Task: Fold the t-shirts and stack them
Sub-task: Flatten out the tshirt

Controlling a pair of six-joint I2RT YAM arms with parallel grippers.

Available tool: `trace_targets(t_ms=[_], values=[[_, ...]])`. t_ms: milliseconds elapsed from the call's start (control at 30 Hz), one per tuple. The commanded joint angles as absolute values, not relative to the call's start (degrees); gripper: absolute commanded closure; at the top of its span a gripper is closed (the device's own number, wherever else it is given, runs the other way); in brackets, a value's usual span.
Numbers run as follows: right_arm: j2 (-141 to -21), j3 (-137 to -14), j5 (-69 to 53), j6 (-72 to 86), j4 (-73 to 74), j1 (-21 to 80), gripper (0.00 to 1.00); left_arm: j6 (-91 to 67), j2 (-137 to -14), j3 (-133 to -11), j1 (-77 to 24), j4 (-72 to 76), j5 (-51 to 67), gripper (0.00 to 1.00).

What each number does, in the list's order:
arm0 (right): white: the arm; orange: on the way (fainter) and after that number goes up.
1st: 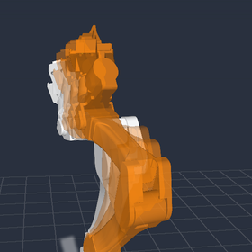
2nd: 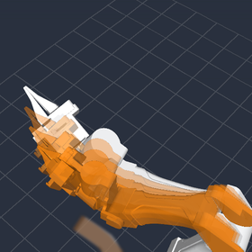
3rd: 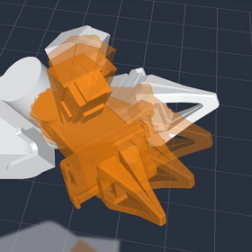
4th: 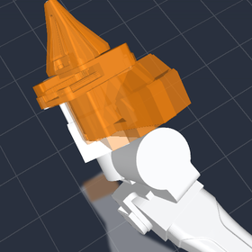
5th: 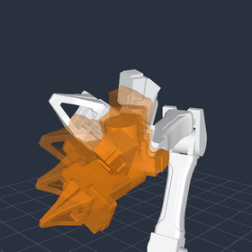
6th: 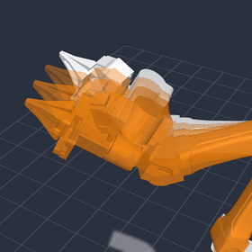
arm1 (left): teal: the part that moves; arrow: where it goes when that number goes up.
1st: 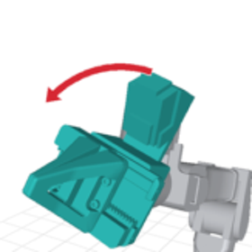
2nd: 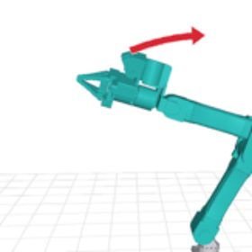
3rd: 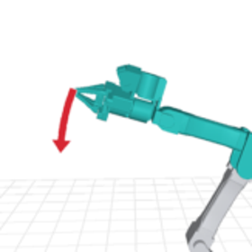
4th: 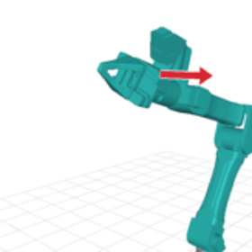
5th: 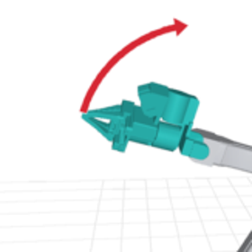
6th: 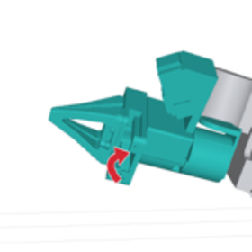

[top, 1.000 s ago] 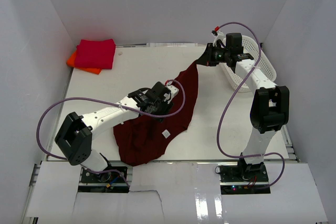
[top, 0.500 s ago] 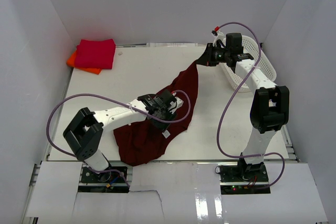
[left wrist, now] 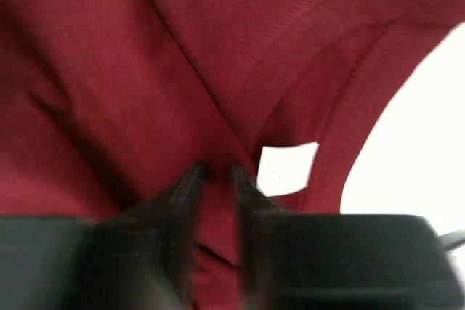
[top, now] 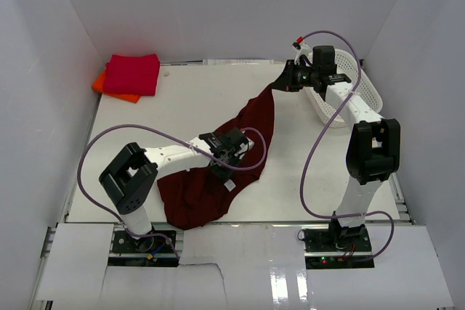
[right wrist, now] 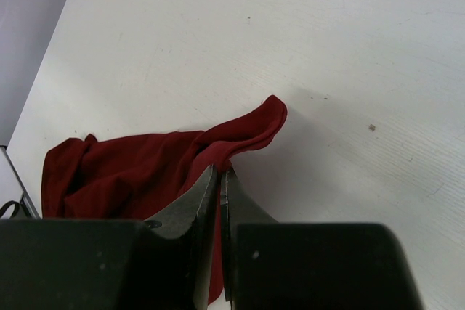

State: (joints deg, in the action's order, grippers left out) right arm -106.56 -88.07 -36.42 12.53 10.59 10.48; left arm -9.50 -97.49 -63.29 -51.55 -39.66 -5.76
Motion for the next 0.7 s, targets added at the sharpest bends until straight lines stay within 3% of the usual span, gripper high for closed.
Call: trace_targets(t_ms=[0,67,133,167,400,567,667], values=[[-106.0,-88.2,-37.4,11.1,9.3,9.9,0.92,-9.6,-98.6,-64.4,-51.6,-38.5,-7.3,0.72],[-105.9,-88.1,-37.6,11.0,9.2,9.9,0.92,-9.7,-99.3,-64.5,-51.2,-38.2,-6.6,0.87],[-105.9,-88.1,-37.7,11.0,9.2,9.9,0.92,-9.7,-99.8,-64.6,-51.0,-37.9,-6.2,0.91],[-105.9,-88.1,-37.7,11.0,9.2,9.9,0.92,-9.3,-99.9,-64.3,-50.8,-37.6,-4.7,1.00],[-105.8,-88.2,-37.5,11.2,9.3,9.5,0.92,-10.5,-94.5,-67.3,-48.4,-38.9,-4.4,1.00],[-105.7,-88.1,-37.6,11.5,9.3,9.1,0.92,-11.6,-91.7,-77.7,-45.5,-45.8,-7.5,1.00],[-105.7,-87.9,-37.8,11.6,9.3,9.1,0.92,-11.2,-90.7,-81.9,-40.1,-47.0,-2.7,1.00]])
